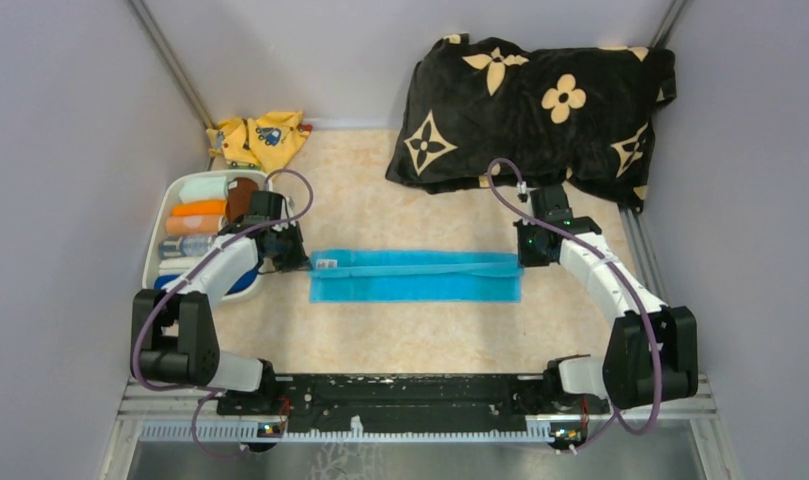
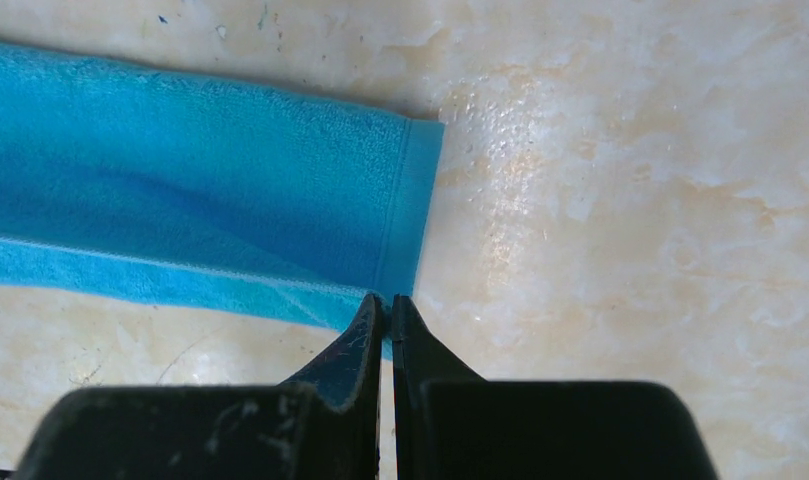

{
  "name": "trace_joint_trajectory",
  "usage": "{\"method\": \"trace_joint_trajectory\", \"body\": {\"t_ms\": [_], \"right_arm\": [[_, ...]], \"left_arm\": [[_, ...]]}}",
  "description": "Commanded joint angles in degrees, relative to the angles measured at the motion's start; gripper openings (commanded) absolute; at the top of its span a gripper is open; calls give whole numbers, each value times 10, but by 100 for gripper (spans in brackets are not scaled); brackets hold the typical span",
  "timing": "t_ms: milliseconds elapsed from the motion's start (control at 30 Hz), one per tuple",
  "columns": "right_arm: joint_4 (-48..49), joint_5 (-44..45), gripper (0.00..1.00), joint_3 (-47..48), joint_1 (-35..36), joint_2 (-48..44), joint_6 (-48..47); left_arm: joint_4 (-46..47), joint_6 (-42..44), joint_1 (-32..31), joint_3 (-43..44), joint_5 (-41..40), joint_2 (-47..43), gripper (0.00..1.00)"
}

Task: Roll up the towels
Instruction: Fold the towel at the center of the board.

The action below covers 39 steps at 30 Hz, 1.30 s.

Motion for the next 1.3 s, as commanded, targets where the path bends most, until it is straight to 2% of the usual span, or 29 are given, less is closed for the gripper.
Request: {"method": "trace_joint_trajectory", "body": {"t_ms": [0, 200, 567, 767, 800, 867, 900, 1267], "right_arm": [[-18, 18, 0, 9, -3, 25, -8], [-22, -9, 0, 13, -3, 51, -24], [-38, 11, 2, 35, -3, 131, -28], [-36, -22, 14, 36, -2, 98, -30], [-36, -24, 11, 35, -2, 89, -30], [-35, -14, 1, 30, -2, 70, -29], [-33, -7, 0, 28, -2, 61, -28], [-35, -8, 0, 26, -2, 54, -30]], "left_arm": [[-12, -15, 3, -10, -15, 2, 0], [-13, -21, 3, -23, 2, 12, 0], [-25, -20, 2, -28, -13, 30, 0], [-30, -19, 1, -24, -5, 13, 4], [-31, -20, 1, -22, -5, 4, 3], [-33, -21, 1, -20, -9, -14, 0], [-36, -21, 1, -18, -14, -21, 0], [-50, -24, 1, -27, -20, -22, 0]]}}
